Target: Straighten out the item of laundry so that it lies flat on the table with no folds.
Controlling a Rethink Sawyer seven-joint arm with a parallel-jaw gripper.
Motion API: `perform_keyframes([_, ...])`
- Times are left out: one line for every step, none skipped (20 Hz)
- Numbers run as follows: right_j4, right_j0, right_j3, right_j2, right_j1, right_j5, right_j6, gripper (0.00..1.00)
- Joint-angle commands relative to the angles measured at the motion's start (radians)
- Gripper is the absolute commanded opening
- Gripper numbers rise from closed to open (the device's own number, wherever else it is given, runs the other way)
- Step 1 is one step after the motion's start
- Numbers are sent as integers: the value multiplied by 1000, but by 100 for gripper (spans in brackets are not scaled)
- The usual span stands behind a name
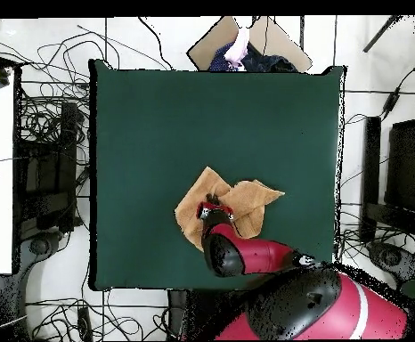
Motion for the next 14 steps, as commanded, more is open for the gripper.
perform_keyframes([7, 137, -35, 269, 369, 127, 237, 0])
perform_keyframes([6, 135, -37, 273, 374, 121, 240, 0])
perform_keyframes([5, 134, -38, 277, 379, 114, 243, 0])
perform_keyframes([0, 132, -43, 282, 389, 107, 245, 0])
perform_keyframes([2, 131, -46, 288, 393, 105, 246, 0])
perform_keyframes([6, 132, -48, 291, 399, 101, 247, 0])
perform_keyframes([11, 134, -48, 294, 403, 93, 250, 0])
perform_keyframes([16, 136, -47, 296, 407, 85, 252, 0])
perform_keyframes([24, 138, -47, 300, 409, 82, 253, 0])
perform_keyframes([28, 138, -49, 303, 416, 77, 253, 0])
perform_keyframes([33, 139, -49, 306, 418, 75, 252, 0])
perform_keyframes([36, 140, -51, 308, 423, 71, 250, 0])
perform_keyframes([41, 140, -51, 310, 424, 70, 248, 0])
perform_keyframes([47, 143, -51, 308, 426, 66, 245, 0])
